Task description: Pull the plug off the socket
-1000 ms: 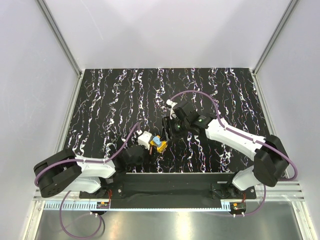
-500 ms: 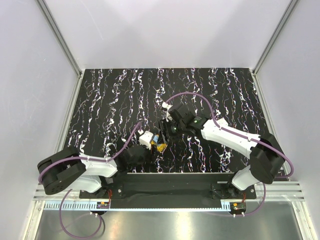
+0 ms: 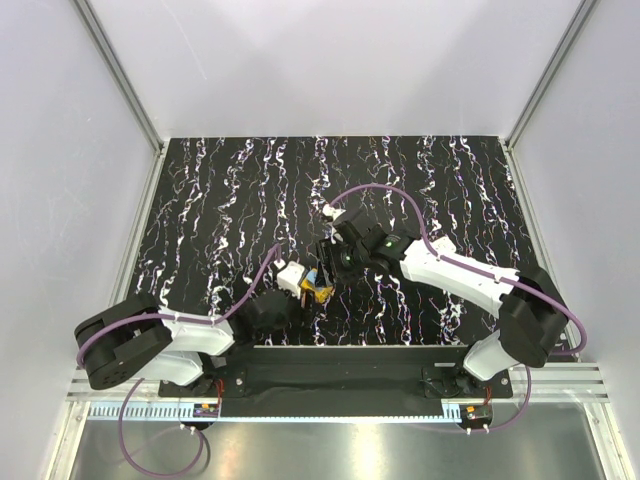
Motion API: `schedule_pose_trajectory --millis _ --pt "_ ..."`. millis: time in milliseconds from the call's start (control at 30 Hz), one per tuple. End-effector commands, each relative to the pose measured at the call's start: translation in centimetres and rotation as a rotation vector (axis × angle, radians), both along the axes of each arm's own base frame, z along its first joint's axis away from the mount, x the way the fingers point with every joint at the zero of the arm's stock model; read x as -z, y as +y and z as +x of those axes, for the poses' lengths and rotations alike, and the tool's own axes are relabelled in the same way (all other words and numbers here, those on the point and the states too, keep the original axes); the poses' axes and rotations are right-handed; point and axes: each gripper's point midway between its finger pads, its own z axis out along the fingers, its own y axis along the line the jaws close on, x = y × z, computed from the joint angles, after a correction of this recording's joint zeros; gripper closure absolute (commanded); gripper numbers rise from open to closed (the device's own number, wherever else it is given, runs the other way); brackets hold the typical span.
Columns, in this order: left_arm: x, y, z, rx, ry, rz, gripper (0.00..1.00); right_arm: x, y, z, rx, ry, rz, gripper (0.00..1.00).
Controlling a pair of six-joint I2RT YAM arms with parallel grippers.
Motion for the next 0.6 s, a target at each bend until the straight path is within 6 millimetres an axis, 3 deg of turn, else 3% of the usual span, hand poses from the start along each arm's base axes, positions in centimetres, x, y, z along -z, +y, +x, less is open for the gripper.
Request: schedule_pose_trajectory --millis 0,233,567 --pt "-2.2 -0.6 0.8 -0.022 -0.067 -0.072 0.29 -1.8 0.4 0.8 0.003 -0.062 0.013 0.41" --pt "-2.4 -1.4 1.3 -0.02 -0.073 -0.065 0.22 -2.1 -0.1 0.7 0.022 -0.076 0.017 0.41" --pt "-2.8 -2.0 2.1 -0.032 -0.099 -0.07 0.31 -2.1 0.0 0.5 0.013 -0.066 0.021 0.41"
